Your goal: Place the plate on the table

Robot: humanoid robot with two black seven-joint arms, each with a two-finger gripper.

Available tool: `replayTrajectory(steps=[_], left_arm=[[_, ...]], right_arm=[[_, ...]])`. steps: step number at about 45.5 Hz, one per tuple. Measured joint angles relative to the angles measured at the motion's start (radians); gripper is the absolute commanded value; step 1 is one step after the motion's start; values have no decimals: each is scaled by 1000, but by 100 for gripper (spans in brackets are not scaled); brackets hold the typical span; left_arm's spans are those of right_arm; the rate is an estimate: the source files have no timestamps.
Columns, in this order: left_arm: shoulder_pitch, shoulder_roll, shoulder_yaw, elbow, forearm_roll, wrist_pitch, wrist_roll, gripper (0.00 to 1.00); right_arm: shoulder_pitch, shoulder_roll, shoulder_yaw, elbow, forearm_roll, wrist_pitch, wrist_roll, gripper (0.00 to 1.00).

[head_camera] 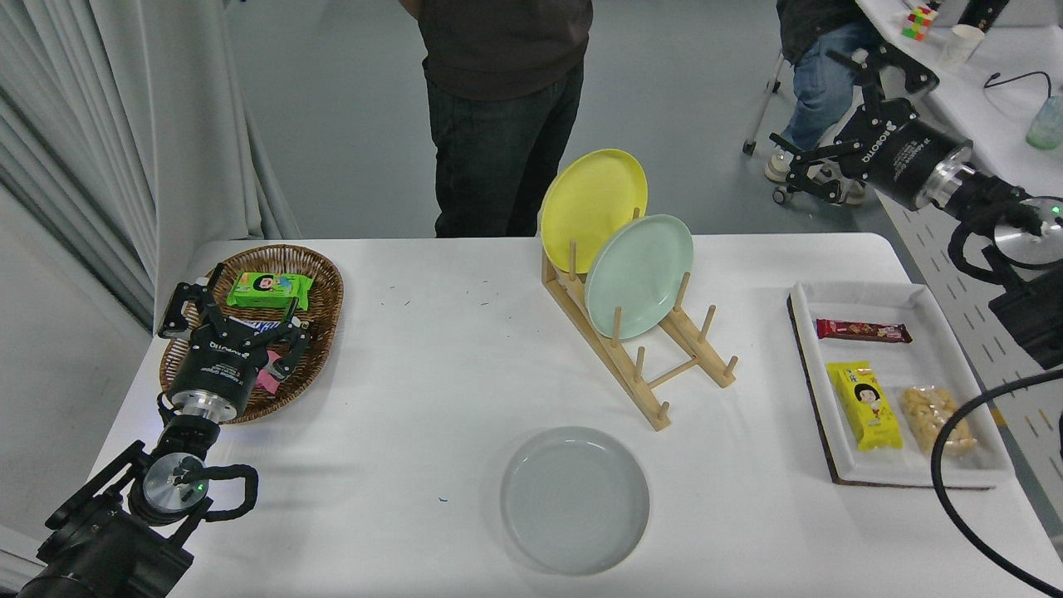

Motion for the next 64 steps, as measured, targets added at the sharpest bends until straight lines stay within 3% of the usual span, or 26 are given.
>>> replayTrajectory(steps=[25, 39, 64], left_arm=[[0, 0, 0, 0, 0, 0, 0, 98], [0, 0, 0, 0, 0, 0, 0, 98], [0, 0, 0, 0, 0, 0, 0, 98]], right_arm=[[-336, -47, 63, 325, 22, -144, 288, 100], [-543, -77, 197, 456, 26, -180, 337, 100], [-568, -23, 399, 359, 51, -201, 349, 100]])
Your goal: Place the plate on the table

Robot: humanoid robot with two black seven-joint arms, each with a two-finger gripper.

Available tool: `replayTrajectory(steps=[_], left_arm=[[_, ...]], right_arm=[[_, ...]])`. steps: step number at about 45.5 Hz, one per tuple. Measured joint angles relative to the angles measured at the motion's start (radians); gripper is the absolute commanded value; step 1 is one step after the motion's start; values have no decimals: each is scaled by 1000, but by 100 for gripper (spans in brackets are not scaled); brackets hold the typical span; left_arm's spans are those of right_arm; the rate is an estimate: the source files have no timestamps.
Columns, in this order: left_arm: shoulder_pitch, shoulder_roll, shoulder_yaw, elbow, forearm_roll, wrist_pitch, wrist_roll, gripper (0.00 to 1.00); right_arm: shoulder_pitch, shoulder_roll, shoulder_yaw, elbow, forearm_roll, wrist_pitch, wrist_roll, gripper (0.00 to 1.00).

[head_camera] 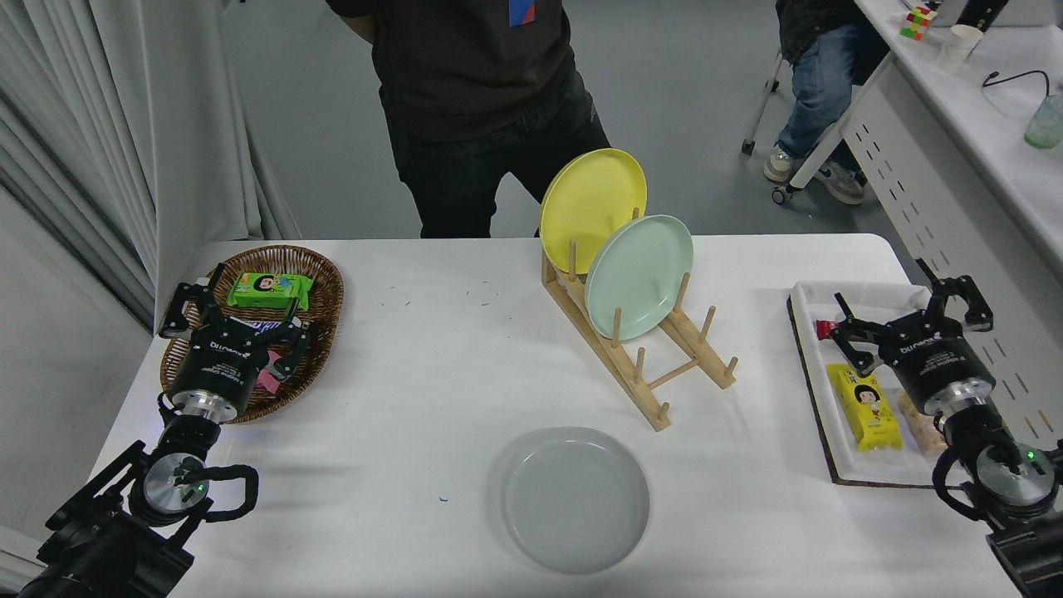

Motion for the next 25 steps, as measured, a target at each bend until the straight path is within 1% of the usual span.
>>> replayTrajectory(steps=[25], left_arm=[[0, 0, 0, 0, 0, 0, 0, 98]], right_arm=[[8, 32, 25, -39, 1, -1, 2, 100]])
